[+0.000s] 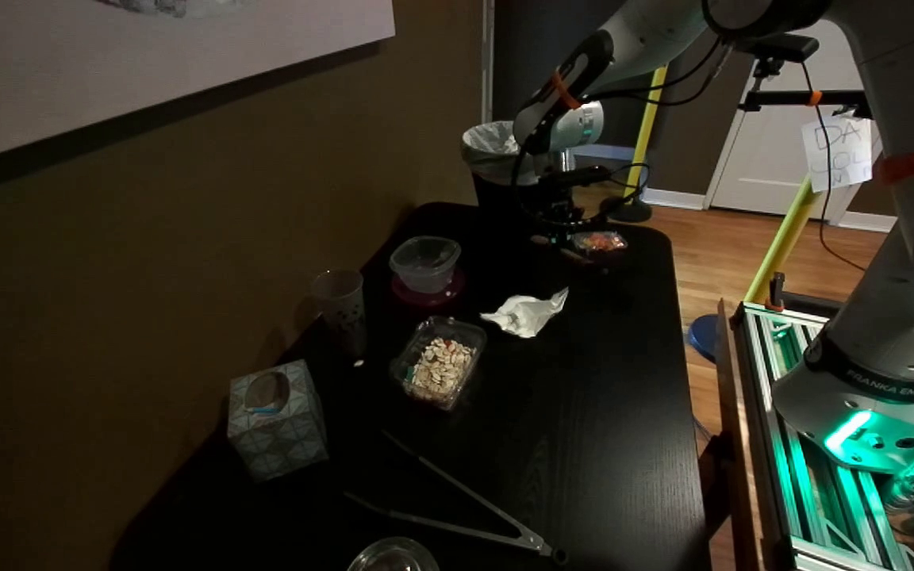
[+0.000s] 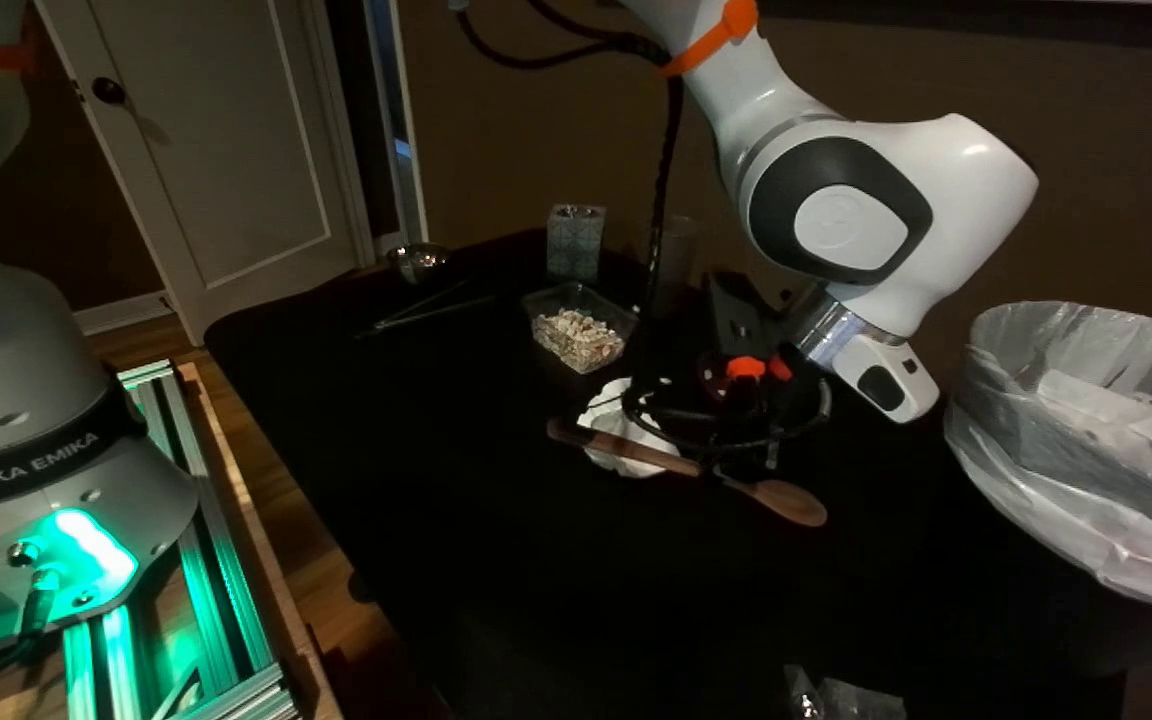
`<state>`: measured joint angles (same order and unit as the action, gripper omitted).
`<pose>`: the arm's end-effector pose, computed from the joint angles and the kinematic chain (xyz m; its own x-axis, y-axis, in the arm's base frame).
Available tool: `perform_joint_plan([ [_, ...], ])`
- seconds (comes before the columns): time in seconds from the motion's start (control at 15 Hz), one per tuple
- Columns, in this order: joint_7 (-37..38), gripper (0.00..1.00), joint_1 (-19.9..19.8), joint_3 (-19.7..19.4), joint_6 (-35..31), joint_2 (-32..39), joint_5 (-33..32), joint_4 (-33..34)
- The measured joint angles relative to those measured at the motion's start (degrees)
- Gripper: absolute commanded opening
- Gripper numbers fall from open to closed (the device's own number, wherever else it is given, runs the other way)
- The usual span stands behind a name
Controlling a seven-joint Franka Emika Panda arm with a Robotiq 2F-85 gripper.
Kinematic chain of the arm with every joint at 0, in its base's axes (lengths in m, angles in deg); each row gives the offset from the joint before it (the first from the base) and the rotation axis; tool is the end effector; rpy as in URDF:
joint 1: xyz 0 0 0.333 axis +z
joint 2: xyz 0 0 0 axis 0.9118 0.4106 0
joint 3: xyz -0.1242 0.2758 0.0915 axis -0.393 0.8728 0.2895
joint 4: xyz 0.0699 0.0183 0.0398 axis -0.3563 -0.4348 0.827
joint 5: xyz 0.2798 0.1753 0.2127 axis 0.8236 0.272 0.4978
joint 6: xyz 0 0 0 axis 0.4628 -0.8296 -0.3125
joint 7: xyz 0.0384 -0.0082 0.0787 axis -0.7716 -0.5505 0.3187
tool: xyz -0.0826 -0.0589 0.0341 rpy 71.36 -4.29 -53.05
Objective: Put the wooden spoon inside the container
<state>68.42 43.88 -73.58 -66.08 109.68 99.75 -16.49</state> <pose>0.5056 -0.3408 0.1754 0.6587 -0.6620 -0.3576 -0.7085 -0.7058 0.0016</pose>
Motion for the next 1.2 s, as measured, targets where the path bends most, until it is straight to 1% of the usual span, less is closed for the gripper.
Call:
perform_joint_plan([
  [0.4, -14.9, 0.04, -0.2, 1.8, 8.0, -2.7, -1.6, -1.9],
  [0.53, -19.1, 0.04, -0.2, 2.4, 12.3, -3.3, -1.9, -2.1],
  [0.67, -21.5, 0.04, -0.1, 2.9, 17.8, -3.4, -3.9, -1.8],
  [0.8, -21.7, 0.04, 0.3, 3.1, 22.6, -3.3, -7.0, -1.7],
  [0.87, -21.6, 0.04, 0.6, 3.1, 23.5, -3.2, -8.1, -1.7],
  [0.93, -21.2, 0.18, 0.7, 3.1, 22.8, -3.2, -8.3, -1.8],
  [1.07, -18.6, 0.18, 0.7, 3.1, 18.0, -2.7, -6.8, -1.6],
  [1.13, -18.1, 0.18, 0.6, 3.1, 17.1, -2.5, -6.5, -1.4],
  [1.2, -17.9, 0.04, 0.5, 3.1, 17.0, -2.3, -6.3, -1.2],
])
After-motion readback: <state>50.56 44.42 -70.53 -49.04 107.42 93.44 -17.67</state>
